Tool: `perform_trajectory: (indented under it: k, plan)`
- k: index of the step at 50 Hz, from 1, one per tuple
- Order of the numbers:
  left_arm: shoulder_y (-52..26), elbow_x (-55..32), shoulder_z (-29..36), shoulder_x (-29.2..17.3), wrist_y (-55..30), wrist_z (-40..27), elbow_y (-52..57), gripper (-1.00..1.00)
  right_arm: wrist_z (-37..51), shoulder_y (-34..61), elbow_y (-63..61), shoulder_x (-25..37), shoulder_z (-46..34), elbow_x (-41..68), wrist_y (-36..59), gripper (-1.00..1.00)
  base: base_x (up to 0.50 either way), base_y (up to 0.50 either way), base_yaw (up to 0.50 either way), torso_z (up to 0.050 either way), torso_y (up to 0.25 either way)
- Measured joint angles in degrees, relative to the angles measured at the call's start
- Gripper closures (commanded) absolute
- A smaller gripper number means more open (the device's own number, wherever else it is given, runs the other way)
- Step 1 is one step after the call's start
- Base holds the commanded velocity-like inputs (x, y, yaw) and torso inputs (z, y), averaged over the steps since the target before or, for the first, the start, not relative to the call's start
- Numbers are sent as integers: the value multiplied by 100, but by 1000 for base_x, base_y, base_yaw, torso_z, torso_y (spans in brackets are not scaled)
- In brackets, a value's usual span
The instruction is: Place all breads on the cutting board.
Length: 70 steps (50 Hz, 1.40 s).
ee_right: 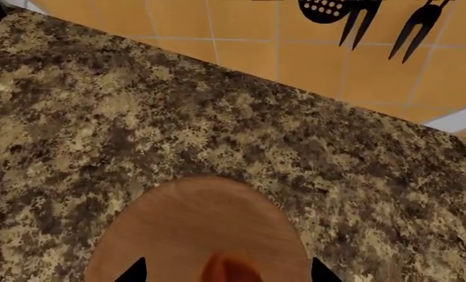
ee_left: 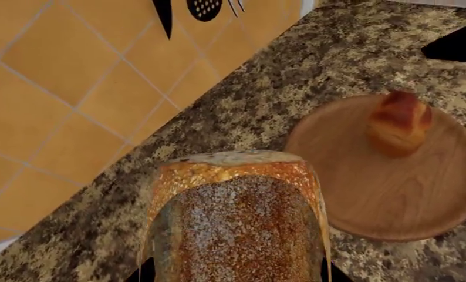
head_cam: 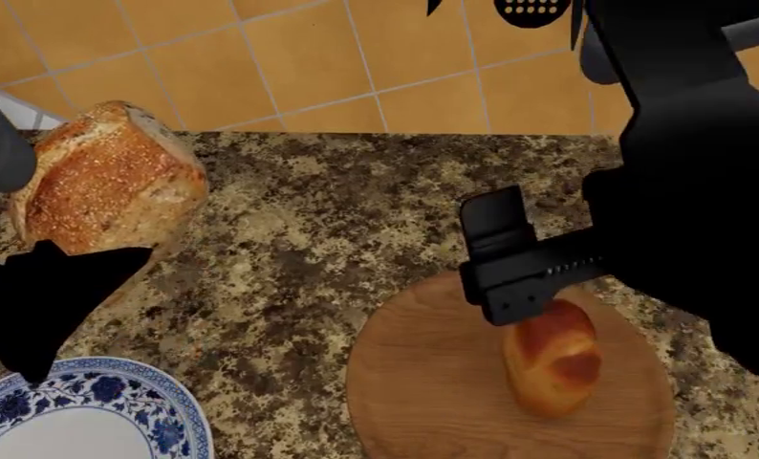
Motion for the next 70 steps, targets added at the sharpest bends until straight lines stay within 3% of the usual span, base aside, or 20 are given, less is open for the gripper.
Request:
perform_trajectory:
  k: [20, 70]
  plan:
    - [121, -28, -63, -43, 186, -140, 132, 100, -492, -194, 656, -38, -527, -432, 210, -100, 0, 0, 0, 0, 0]
    - [396, 162, 27, -40, 354, -155, 225, 100, -2132, -1317, 744, -44, -589, -2009, -418, -100, 0, 0, 0, 0, 0]
